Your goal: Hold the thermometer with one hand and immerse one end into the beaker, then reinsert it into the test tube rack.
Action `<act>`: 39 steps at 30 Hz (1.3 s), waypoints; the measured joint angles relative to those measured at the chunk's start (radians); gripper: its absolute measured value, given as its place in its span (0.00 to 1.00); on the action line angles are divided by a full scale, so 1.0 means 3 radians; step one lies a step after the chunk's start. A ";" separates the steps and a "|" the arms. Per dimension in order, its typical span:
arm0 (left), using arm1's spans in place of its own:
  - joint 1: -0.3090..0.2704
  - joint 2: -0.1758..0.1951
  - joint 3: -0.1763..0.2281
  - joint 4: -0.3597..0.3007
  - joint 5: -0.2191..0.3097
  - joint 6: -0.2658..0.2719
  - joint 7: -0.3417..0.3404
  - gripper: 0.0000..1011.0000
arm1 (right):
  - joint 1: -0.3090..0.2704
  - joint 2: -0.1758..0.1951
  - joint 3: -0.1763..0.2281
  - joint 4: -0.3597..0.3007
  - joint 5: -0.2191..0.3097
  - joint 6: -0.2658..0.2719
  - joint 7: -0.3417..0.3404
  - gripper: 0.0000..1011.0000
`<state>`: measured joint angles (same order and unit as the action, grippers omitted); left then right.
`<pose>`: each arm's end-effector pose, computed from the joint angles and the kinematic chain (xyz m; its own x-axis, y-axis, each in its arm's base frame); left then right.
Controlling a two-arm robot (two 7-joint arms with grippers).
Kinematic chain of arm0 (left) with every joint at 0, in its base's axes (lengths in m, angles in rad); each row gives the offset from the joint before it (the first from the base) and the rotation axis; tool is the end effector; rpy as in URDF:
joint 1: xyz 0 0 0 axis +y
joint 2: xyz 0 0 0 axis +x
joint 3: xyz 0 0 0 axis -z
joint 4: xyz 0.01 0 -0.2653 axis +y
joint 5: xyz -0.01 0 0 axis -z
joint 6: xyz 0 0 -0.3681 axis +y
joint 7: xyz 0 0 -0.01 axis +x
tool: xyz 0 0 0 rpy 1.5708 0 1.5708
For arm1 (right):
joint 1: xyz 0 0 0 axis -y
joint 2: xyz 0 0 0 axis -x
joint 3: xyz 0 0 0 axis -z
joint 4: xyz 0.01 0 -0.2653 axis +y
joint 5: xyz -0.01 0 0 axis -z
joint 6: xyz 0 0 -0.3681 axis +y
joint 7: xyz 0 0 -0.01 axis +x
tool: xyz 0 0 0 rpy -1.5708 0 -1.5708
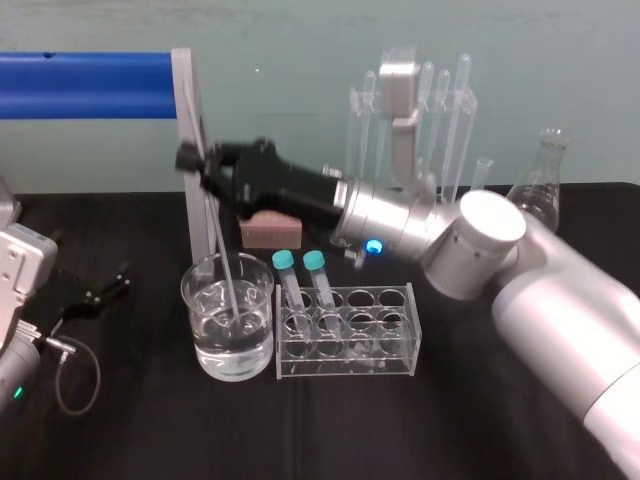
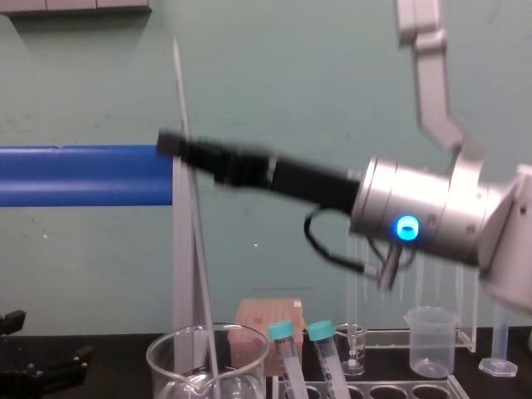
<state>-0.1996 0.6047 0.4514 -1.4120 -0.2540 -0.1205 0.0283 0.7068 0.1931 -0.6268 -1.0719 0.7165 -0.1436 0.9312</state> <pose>0.4101 0.0530 -0.2937 0.2922 0.8803 0.3737 -0.9553 0.2873 0.0702 0.5223 0.1065 -0.1897 0.9742 -0.2248 0.0213 0.2121 0.9432 0.2556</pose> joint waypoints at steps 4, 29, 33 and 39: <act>0.0000 0.0000 0.0000 0.0000 0.0000 0.0000 0.0000 1.00 | 0.0082 0.0061 0.0072 -0.0213 0.0109 0.0042 0.0046 0.05; 0.0000 0.0000 0.0000 0.0000 0.0000 0.0000 0.0000 1.00 | -0.0833 0.1195 0.0649 -0.1866 0.0298 0.0288 -0.0962 0.05; 0.0000 0.0000 0.0000 0.0000 0.0000 0.0000 0.0000 1.00 | -0.1018 0.1205 0.0655 -0.1895 0.0305 0.0272 -0.1046 0.05; 0.0000 0.0000 0.0000 0.0000 0.0000 0.0000 0.0000 1.00 | -0.1117 0.1183 0.0640 -0.1814 0.0193 0.0193 -0.1069 0.05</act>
<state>-0.1995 0.6047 0.4514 -1.4119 -0.2539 -0.1206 0.0283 0.3717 0.5480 -0.4347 -1.6160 0.7744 -0.0857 0.6106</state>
